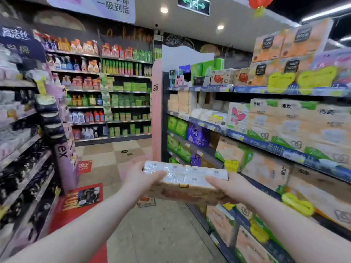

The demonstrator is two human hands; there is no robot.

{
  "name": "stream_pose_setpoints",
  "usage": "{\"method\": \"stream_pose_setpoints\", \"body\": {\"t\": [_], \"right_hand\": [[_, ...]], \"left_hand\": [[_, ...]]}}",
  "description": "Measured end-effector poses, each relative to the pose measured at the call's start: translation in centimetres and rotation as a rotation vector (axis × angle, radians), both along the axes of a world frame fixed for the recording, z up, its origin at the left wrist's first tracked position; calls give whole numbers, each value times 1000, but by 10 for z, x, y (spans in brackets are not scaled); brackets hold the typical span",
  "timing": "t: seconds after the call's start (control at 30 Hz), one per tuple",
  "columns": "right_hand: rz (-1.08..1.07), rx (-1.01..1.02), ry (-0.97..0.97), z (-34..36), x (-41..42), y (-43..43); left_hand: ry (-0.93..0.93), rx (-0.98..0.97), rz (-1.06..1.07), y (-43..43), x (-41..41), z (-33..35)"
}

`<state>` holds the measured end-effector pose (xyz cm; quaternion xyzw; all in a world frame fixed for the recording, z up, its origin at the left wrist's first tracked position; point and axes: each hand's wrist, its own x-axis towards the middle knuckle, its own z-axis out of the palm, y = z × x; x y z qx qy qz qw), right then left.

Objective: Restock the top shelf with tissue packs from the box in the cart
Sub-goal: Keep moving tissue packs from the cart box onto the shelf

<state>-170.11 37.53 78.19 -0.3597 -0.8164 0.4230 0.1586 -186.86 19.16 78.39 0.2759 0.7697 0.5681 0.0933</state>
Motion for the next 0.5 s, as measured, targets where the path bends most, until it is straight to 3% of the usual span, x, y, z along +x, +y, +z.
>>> {"method": "stream_pose_setpoints", "body": {"t": [0.23, 0.5], "right_hand": [[47, 36, -7, 19, -86, 13], [61, 75, -24, 30, -195, 83]], "left_hand": [[16, -9, 39, 7, -88, -3], [25, -14, 64, 80, -196, 3]]}}
